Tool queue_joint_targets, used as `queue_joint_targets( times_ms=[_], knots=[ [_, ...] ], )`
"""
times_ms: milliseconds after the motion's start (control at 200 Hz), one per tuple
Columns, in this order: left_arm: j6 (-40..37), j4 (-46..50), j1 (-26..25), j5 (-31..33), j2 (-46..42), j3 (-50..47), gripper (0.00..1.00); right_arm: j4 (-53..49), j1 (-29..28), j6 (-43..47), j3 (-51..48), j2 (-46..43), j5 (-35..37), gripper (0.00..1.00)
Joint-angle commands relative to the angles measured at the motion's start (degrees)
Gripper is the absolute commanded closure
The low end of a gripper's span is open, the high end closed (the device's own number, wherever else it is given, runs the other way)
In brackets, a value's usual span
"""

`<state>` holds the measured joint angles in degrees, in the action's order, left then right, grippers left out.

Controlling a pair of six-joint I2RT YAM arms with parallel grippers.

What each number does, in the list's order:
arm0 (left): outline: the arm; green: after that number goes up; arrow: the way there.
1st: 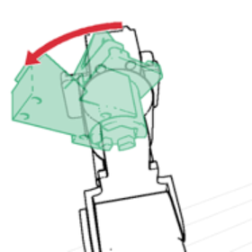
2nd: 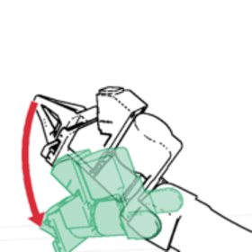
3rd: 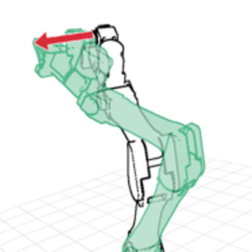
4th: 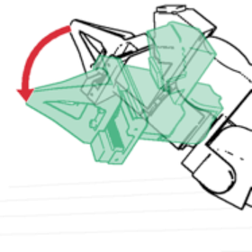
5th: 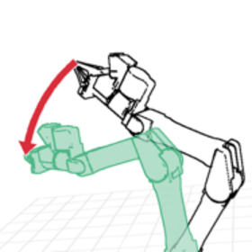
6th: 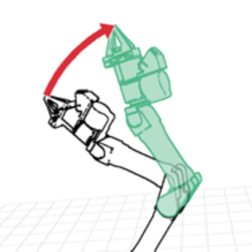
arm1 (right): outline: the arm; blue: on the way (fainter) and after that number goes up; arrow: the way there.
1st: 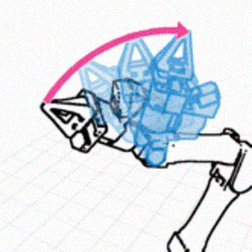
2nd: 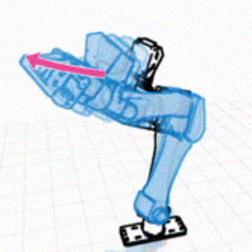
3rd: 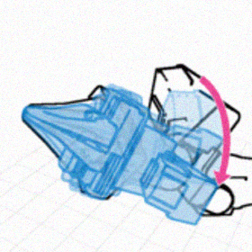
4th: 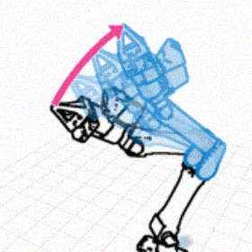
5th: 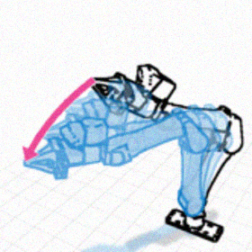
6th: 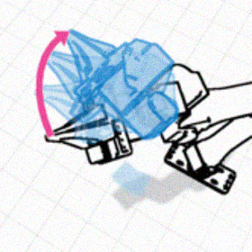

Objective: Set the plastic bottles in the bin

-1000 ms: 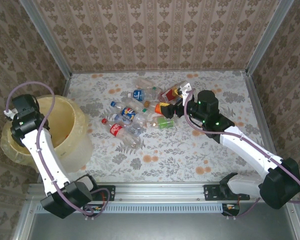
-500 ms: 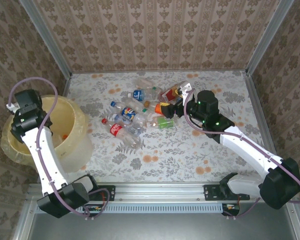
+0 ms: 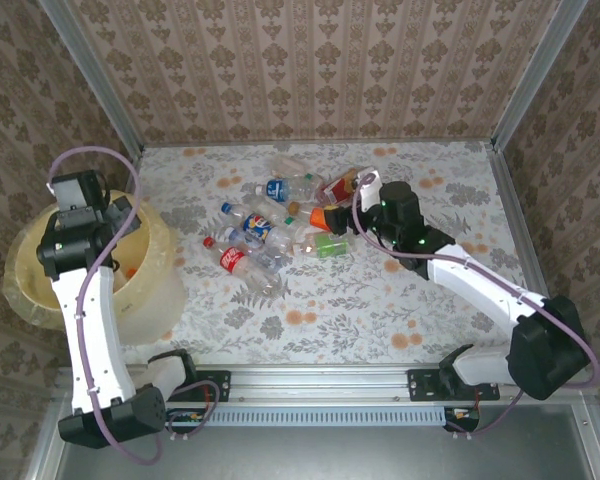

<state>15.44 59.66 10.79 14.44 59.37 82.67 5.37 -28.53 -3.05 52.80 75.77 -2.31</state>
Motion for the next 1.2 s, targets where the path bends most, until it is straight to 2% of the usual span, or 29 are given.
queue_joint_targets(
  times_ms=[0,200,325,385,540,735,860,1000,1195],
  knots=[
    [1.15,-4.92,-0.33,-9.43,-2.93,-0.61,0.11,-6.37,0.32,5.53,2.63,2.61,-0.67,0.00],
    [3.13,-9.74,-0.33,-18.91,-5.91,-2.93,0.07,-9.59,0.67,10.82,4.35,7.04,-5.83,0.00],
    [7.77,-18.78,-0.46,-35.50,-7.84,-6.27,0.04,-11.70,1.10,14.98,5.00,8.36,-8.64,0.00],
    [9.99,-21.95,-1.66,-39.45,-7.47,-6.89,0.00,-12.31,1.26,16.97,5.04,8.99,-9.24,0.00],
    [8.93,-23.75,-8.16,-35.83,-5.61,-6.95,0.00,-15.85,1.90,21.84,5.97,10.87,-10.72,0.00],
    [9.91,-29.95,-11.78,-39.44,-2.93,-8.84,0.00,-19.70,2.25,27.88,9.03,15.05,-11.92,0.00],
    [9.60,-30.92,-12.19,-39.57,-1.33,-8.63,0.00,-26.67,2.08,34.41,13.69,20.32,-14.75,0.01],
    [8.99,-32.02,-12.19,-39.10,-0.45,-8.19,0.00,-28.40,1.49,40.44,16.43,24.21,-15.46,0.02],
    [8.58,-32.73,-12.27,-38.29,-0.25,-8.67,0.00,-35.74,-0.22,48.22,21.85,30.88,-7.53,0.03]
  ],
)
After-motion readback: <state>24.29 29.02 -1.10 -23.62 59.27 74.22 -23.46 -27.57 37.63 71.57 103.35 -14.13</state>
